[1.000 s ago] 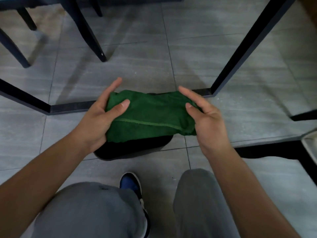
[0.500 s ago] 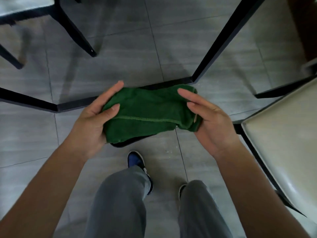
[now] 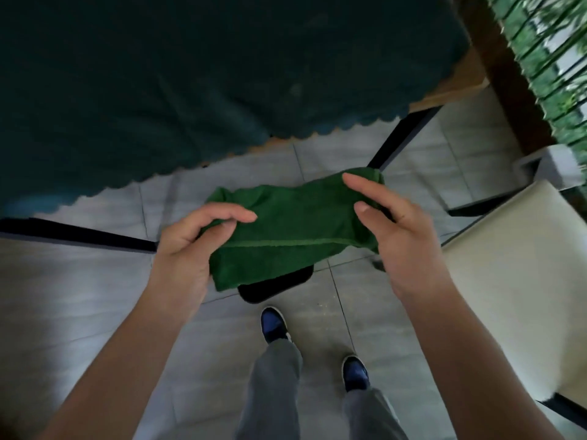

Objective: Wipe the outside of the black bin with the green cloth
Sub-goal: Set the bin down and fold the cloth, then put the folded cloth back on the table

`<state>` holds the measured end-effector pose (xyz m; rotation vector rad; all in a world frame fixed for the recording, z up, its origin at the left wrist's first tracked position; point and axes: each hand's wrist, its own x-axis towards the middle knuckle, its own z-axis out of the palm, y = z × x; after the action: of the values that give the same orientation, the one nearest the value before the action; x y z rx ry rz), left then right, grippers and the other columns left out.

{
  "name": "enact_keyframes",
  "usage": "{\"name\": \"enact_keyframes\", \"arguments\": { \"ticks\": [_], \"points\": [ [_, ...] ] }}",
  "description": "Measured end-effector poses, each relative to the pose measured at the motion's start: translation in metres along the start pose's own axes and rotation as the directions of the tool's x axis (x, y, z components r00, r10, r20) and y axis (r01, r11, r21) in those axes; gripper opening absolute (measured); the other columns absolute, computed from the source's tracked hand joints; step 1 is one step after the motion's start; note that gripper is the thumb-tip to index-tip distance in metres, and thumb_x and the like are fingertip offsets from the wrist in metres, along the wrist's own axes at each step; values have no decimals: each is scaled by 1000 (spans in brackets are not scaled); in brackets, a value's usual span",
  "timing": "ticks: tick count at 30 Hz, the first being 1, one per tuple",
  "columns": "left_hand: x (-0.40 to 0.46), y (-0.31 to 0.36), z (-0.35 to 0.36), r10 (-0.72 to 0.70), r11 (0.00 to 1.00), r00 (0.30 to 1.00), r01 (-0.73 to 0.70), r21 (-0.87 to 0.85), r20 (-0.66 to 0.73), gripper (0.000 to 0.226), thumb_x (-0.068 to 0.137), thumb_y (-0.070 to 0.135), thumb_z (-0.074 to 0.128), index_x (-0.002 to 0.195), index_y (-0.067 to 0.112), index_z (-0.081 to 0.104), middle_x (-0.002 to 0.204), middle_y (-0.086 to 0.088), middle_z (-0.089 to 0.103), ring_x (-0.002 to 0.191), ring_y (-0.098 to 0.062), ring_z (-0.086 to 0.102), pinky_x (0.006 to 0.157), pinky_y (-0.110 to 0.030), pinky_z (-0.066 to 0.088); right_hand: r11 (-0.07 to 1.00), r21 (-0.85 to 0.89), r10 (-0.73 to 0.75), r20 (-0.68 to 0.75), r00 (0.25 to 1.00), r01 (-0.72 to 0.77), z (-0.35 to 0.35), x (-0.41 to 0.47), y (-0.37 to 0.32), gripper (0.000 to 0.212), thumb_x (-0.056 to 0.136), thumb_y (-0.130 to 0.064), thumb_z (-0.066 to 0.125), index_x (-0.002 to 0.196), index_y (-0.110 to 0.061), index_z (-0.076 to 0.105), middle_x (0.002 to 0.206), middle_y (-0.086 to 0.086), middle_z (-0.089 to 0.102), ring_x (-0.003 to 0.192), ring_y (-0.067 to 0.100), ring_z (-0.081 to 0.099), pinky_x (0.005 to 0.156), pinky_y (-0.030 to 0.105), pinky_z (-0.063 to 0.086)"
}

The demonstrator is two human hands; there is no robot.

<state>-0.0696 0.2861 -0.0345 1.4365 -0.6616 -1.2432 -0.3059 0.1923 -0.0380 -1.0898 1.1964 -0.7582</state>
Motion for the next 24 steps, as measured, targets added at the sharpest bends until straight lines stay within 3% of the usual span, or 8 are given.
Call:
{"name": "enact_keyframes", "arguments": {
  "ticks": [5, 9, 12, 16, 18, 20, 22, 24],
  "points": [
    [11, 87, -14, 78, 996, 997, -78, 52, 11, 35, 77, 37, 75, 112, 37, 78, 129, 4, 73, 128, -24, 63, 112, -55, 44, 990, 42, -130, -37, 991, 132, 23, 1, -76, 43, 107, -3, 53, 132, -32, 71, 135, -6, 72, 129, 14, 67, 113, 40, 52],
    [59, 131, -25, 220, 958, 975, -213, 193, -18, 28, 90, 33, 73, 117, 42, 75, 126, 12, 73, 115, -25, 60, 111, -63, 41, 980, -76, -186, -35, 982, 183, 42, 43, -123, 39, 106, -10, 57, 132, -36, 72, 134, 35, 58, 130, 65, 38, 108, 77, 33],
    [103, 145, -36, 259, 925, 963, -227, 306, -70, 30, 99, 16, 67, 111, 42, 75, 130, 21, 69, 121, -2, 62, 115, -42, 46, 962, -170, -218, -15, 976, 213, 62, 83, -150, 39, 105, -10, 59, 132, -35, 70, 117, 7, 75, 117, 56, 52, 103, 61, 47],
    [154, 149, -46, 274, 896, 953, -204, 394, -130, 27, 100, 15, 65, 112, 38, 73, 127, 26, 65, 107, 19, 57, 94, 0, 41, 960, -193, -201, 27, 979, 202, 84, 141, -156, 40, 104, -8, 61, 135, -32, 70, 130, 21, 69, 121, 51, 51, 98, 51, 53],
    [172, 143, -53, 265, 894, 949, -175, 413, -170, 26, 101, 15, 64, 113, 37, 73, 116, 34, 68, 77, 8, 57, 69, 2, 44, 966, -205, -150, 55, 987, 158, 93, 163, -154, 40, 104, -9, 61, 135, -33, 70, 133, 20, 69, 126, 51, 49, 102, 48, 51],
    [187, 135, -59, 255, 892, 945, -148, 427, -207, 26, 102, 16, 63, 114, 37, 72, 101, 45, 67, 67, 2, 45, 56, -5, 43, 972, -197, -124, 34, 992, 129, 99, 187, -148, 39, 102, -11, 64, 131, -35, 72, 112, 3, 80, 119, 46, 54, 100, 50, 49],
    [205, 122, -65, 220, 891, 943, -90, 445, -249, 26, 102, 18, 63, 114, 38, 72, 94, 49, 65, 68, -1, 42, 55, -7, 42, 965, -241, -101, 36, 994, 106, 103, 213, -137, 36, 100, -14, 68, 127, -36, 74, 80, -23, 77, 80, 34, 69, 73, 46, 60],
    [217, 111, -65, 185, 886, 941, -36, 462, -282, 25, 100, 19, 65, 112, 40, 72, 100, 48, 65, 70, -6, 46, 55, -4, 44, 942, -313, -109, 52, 993, 120, 105, 232, -121, 33, 97, -20, 72, 122, -41, 75, 98, -16, 76, 50, 6, 57, 58, 25, 49]
  ]
}}
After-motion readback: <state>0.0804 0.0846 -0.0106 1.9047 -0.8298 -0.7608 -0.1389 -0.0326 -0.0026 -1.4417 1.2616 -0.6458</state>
